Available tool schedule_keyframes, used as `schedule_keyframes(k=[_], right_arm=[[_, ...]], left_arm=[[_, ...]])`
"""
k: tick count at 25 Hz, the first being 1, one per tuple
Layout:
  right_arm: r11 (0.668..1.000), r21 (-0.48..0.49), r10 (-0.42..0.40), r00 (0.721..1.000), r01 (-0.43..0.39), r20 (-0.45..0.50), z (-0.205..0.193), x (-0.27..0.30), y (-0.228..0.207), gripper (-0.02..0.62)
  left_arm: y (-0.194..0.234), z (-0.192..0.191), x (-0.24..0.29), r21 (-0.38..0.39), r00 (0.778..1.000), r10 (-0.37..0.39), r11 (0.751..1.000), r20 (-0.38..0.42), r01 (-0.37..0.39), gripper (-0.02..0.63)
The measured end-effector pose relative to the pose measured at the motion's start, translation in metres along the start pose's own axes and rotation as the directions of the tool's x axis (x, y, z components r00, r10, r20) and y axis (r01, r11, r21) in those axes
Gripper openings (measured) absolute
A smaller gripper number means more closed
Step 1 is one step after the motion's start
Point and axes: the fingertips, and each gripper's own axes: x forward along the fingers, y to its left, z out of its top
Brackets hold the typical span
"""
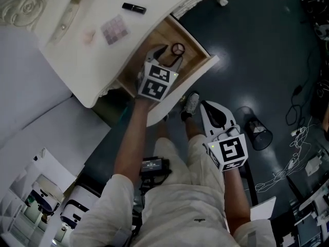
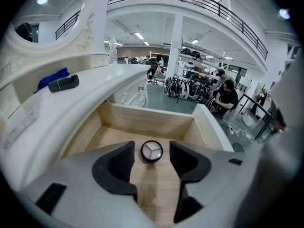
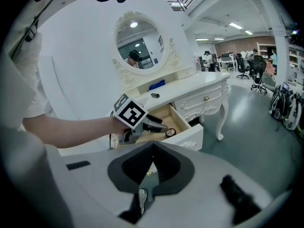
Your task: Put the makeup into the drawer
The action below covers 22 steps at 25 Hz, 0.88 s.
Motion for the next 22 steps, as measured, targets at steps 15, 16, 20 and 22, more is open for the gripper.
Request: schedule_keyframes(k=[15,16,20,22], right_arm=[[0.999,-0.047,0.012,0.999,-0.011,0.03,0.043,-0.018,0.061,0.012],[0.999,-0.051,0.015,0.999,-0.013,0.029,0.043,-0.019,0.068,0.012],[0.998,-0.061,0.027,0.999,-0.025,0.023,0.044,-0.019,0.094,0.012],[0.997,-0.07,0.028,0.999,-0.026,0.023,0.045,-0.021,0.107,0.012]], left_arm=[[0.021,0.007,-0.143,-0.115,0.99,0.129,0.986,0.049,-0.122,0.104],[0.021,0.003,-0.151,-0.131,0.99,0.133,0.983,0.052,-0.125,0.09],[0.016,-0.012,-0.186,-0.179,0.987,0.146,0.975,0.059,-0.133,0.07],[0.014,-0.02,-0.204,-0.189,0.987,0.152,0.972,0.057,-0.139,0.054]])
